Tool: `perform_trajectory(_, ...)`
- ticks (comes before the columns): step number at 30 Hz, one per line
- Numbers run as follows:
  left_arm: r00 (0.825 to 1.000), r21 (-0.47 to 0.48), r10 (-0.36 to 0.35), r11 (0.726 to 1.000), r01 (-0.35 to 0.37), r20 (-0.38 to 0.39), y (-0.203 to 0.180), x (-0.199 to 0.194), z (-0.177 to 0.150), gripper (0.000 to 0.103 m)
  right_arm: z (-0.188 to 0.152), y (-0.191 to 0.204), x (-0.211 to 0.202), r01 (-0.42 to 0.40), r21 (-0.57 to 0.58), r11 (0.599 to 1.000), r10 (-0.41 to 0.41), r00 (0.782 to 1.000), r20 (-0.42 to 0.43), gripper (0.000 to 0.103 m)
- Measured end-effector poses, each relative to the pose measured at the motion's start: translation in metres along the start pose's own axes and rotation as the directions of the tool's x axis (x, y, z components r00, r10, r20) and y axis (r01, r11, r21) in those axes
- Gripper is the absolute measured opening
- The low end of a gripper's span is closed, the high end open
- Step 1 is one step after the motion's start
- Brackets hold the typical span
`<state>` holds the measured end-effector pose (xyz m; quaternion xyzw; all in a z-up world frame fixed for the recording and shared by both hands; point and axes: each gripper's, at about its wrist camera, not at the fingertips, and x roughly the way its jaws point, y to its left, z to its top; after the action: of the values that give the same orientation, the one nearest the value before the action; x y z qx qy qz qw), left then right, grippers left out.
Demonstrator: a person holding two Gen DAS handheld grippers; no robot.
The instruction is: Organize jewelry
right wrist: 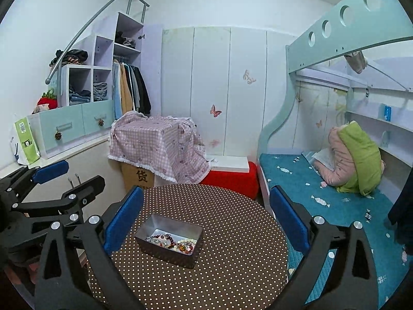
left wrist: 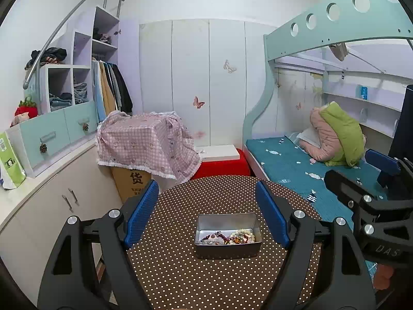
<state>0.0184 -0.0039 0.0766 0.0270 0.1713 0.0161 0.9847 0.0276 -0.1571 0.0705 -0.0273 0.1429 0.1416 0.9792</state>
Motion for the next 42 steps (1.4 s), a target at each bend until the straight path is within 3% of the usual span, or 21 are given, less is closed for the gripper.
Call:
perform_trajectory(34,1.0,-0.008,0.0,1.0,0.0,0.001,0.001,-0.022,-0.006,0.082,-0.007,-0.005,-0.018,0.022,0.013,1.0,-0.022,0.999,-0.024,0.095)
perform_trajectory(42,1.0,-0.017,0.006,1.0,-0.006,-0.003,0.004,-0.02,-0.008,0.087,-0.007,-0.005,-0.017,0.022,0.015,1.0,-0.021,0.999,-0.029,0.095)
